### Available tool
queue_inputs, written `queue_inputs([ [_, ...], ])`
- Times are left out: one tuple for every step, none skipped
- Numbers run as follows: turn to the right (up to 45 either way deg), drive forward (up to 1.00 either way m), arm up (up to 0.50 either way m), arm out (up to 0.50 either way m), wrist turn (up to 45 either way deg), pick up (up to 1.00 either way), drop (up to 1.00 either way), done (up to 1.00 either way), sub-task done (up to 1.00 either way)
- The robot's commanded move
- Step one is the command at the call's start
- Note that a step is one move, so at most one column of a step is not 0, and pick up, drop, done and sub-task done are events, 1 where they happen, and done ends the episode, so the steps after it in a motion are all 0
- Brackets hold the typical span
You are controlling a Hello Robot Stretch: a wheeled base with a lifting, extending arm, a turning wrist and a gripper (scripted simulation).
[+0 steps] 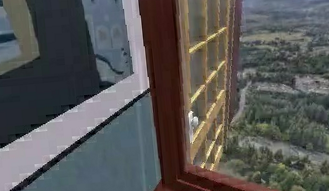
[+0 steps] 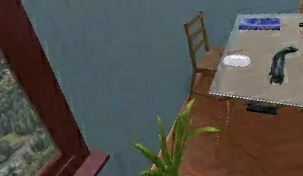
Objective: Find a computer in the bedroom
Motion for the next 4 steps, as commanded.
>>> queue_inputs([
  [45.0, 0.00, 0.00, 0.00, 0.0, 0.00, 0.00, 0.00, 0.00],
  [45.0, 0.00, 0.00, 0.00, 0.0, 0.00, 0.00, 0.00, 0.00],
  [45.0, 0.00, 0.00, 0.00, 0.0, 0.00, 0.00, 0.00, 0.00],
  [30.0, 0.00, 0.00, 0.00, 0.0, 0.00, 0.00, 0.00, 0.00],
])
